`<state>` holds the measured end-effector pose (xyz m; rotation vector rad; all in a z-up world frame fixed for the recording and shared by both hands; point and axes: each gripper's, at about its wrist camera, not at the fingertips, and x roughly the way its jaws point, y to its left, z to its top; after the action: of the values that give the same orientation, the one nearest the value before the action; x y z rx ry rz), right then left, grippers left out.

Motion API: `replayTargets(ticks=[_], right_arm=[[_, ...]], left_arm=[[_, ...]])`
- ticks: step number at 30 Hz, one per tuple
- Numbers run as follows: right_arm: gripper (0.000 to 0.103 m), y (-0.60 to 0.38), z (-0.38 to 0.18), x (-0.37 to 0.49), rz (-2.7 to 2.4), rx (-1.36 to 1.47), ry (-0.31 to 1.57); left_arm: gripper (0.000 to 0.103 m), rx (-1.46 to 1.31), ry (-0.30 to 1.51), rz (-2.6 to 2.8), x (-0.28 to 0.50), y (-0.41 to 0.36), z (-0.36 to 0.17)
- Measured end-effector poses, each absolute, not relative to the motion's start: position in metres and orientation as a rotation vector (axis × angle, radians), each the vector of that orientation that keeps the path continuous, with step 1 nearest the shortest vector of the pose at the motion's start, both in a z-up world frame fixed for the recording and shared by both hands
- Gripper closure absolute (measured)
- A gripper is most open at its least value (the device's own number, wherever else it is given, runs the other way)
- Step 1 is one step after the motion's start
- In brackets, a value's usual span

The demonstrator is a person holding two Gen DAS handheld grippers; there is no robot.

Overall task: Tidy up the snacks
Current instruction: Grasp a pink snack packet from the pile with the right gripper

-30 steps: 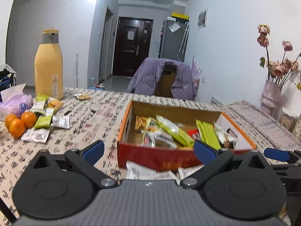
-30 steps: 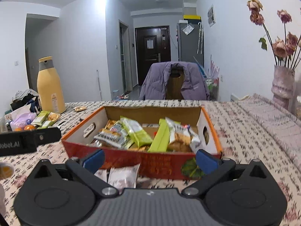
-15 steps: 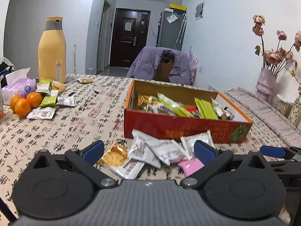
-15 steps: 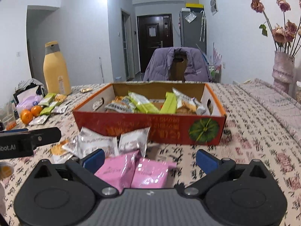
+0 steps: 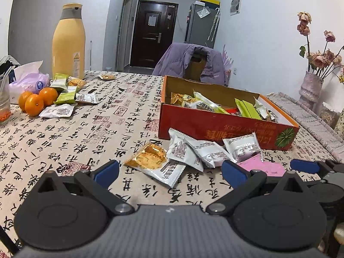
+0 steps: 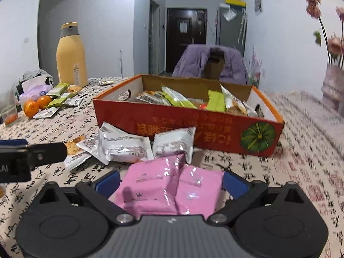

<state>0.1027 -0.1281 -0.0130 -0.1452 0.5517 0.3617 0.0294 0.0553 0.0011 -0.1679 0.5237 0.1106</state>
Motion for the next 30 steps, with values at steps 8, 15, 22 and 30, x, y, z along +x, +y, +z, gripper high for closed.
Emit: replayTargets(ticks=[8, 15, 22, 30], right_arm=[[0.032, -0.1, -0.02, 0.1, 0.395, -0.228, 0.571], [0.044, -0.107, -0.018, 0.098, 0.392, -0.192, 0.561], [0.044, -0.128, -0.003, 0.092, 0.374, -0.121, 0.5], [0.044, -0.155, 0.005, 0.099, 0.303, -0.061, 0.473]], left_arm=[[0.0, -0.179, 0.535, 0.099, 0.028, 0.064, -0.003], [0.0, -0.165, 0.543, 0.087, 0.033, 0.07, -0.005], [0.0, -0.082, 0.584, 0.07, 0.051, 0.075, -0.008], [0.0, 0.009, 0.703, 0.02, 0.087, 0.082, -0.022]])
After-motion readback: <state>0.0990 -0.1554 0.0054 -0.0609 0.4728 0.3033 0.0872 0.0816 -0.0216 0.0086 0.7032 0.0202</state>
